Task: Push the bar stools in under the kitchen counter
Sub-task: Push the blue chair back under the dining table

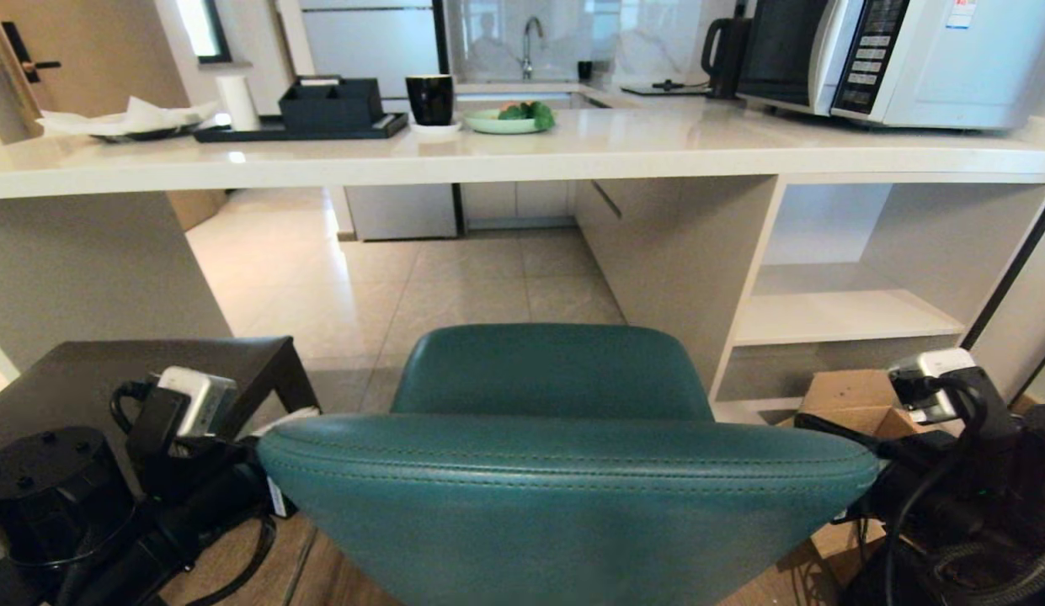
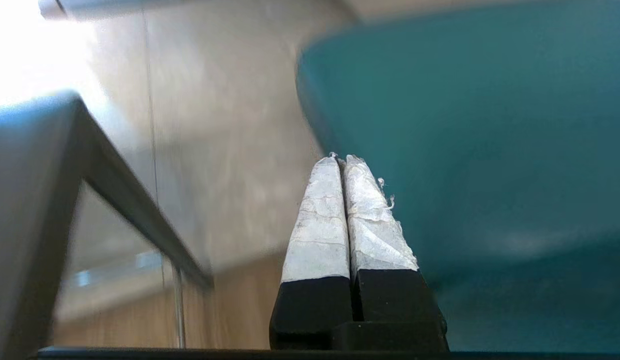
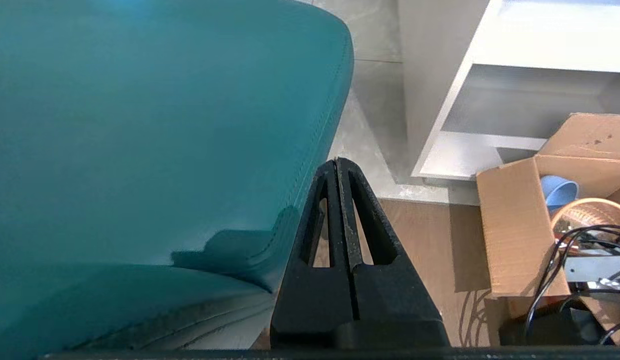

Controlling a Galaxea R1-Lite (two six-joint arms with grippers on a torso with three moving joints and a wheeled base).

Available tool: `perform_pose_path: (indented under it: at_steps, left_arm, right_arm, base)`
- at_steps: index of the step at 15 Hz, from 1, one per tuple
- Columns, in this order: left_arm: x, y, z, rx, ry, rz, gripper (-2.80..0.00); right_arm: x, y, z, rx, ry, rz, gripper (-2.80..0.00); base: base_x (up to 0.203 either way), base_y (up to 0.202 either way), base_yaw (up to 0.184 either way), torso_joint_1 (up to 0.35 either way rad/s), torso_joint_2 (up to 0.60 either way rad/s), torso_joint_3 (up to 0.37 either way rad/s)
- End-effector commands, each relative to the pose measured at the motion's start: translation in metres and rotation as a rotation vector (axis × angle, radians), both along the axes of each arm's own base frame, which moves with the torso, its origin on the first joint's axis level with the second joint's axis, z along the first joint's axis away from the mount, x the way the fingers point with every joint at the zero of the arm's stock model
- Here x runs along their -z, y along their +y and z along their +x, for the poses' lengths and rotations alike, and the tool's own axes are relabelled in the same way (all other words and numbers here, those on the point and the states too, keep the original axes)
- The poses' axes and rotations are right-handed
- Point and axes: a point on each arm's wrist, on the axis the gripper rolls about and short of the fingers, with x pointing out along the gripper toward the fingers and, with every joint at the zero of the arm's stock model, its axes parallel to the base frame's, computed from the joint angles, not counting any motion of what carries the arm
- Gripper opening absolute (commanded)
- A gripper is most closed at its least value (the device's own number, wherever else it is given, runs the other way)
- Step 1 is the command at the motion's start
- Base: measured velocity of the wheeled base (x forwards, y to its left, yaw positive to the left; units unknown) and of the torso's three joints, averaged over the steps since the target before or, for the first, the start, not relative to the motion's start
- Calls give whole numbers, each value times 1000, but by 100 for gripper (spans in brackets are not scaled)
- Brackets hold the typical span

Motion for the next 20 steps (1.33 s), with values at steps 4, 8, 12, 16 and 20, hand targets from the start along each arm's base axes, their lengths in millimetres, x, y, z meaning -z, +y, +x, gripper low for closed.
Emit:
perform_pose_path:
  at_steps: [4,8,12,16,20]
  left_arm:
    - [9,-15,-1,51,35,12,-280]
    - [4,-25,9,56,-2,3,-280]
    - [6,-30,8,72,7,6,-280]
    - [10,-36,9,97,23,10,-280]
    - [12,-38,22,82,19,8,-280]
  right_arm:
    - [5,10,6,-29,19,-11,-280]
    - [8,19,5,-67,33,-21,-280]
    - [7,33,22,-82,31,-20,-280]
    - [7,53,54,-75,25,-16,-280]
    - [3,56,68,-53,5,-6,-280]
  base:
    - [0,0,0,0,0,0]
    - [0,0,0,0,0,0]
    - [0,0,0,0,0,0]
    - [0,0,0,0,0,0]
    - [0,0,0,0,0,0]
